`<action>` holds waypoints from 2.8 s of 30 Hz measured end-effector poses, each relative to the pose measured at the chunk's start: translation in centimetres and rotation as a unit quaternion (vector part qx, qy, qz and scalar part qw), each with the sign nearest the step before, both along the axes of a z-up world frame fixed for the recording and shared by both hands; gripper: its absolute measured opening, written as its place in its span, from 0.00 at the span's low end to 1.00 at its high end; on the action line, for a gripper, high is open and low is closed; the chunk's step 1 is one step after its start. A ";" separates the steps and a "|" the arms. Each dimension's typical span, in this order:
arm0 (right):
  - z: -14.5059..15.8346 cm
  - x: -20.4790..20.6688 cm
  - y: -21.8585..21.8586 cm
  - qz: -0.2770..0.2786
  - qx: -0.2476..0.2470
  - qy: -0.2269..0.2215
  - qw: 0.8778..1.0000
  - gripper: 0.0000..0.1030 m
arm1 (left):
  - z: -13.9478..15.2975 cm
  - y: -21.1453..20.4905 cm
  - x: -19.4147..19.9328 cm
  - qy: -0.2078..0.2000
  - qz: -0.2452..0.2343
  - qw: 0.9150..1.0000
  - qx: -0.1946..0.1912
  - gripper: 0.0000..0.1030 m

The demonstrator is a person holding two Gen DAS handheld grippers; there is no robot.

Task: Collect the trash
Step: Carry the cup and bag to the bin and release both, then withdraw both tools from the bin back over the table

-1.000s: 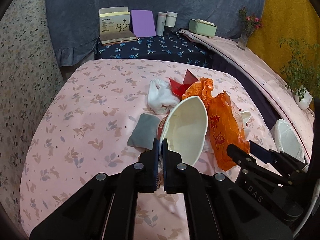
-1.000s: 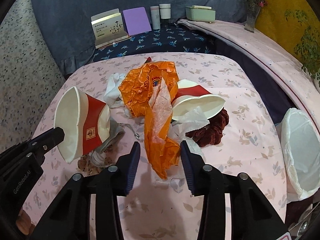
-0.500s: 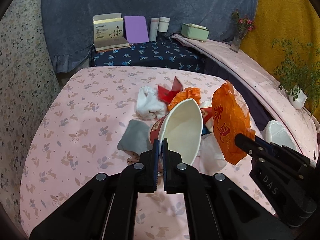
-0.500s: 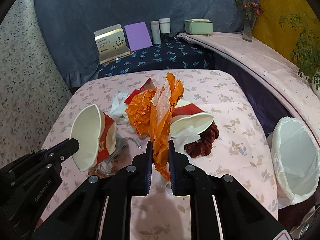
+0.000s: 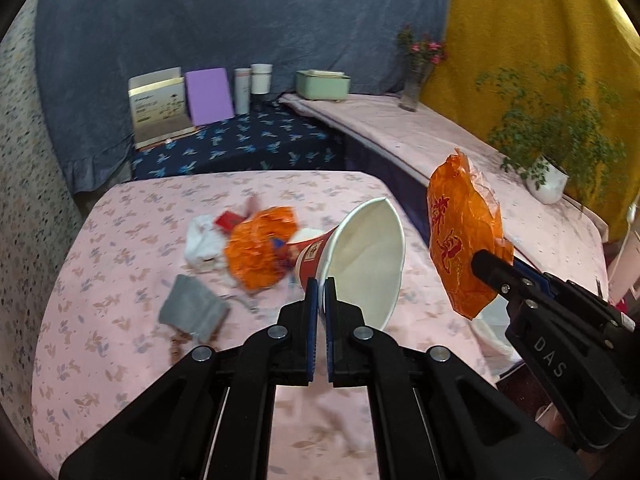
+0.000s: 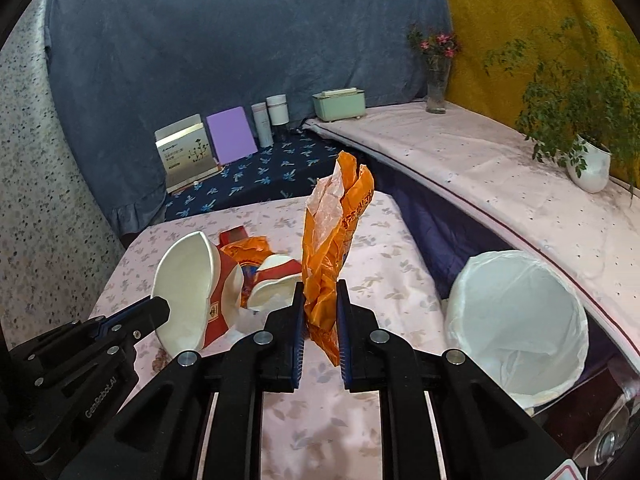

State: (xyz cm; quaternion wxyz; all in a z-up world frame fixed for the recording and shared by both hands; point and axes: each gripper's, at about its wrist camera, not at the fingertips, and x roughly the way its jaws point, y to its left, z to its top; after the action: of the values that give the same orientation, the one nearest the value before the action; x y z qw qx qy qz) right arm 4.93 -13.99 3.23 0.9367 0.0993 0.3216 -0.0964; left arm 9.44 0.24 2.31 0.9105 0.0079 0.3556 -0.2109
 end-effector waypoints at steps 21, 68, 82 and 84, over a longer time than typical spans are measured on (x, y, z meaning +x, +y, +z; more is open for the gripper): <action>-4.3 -8.1 -17.8 -0.166 0.047 0.011 0.985 0.13 | -1.7 -20.6 -2.9 0.019 -0.186 0.982 -0.008 0.03; -3.1 -4.4 -11.8 -0.107 0.047 0.014 0.993 0.45 | -2.5 -9.8 0.6 0.010 -0.032 0.999 0.000 0.69; -3.0 -1.4 -4.3 -0.028 0.039 0.024 0.999 0.45 | -4.2 1.0 1.5 0.016 0.080 0.996 0.027 0.76; -3.3 -1.0 -3.3 -0.018 0.039 0.028 0.999 0.45 | -4.6 2.4 1.8 0.023 0.094 0.995 0.027 0.76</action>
State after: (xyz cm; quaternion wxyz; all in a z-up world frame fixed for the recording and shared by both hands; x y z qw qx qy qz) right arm 3.92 -17.30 -0.05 0.9209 0.1387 0.3492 -0.1034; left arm 11.20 2.67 -2.31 0.9174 -0.0057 0.3812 -0.1144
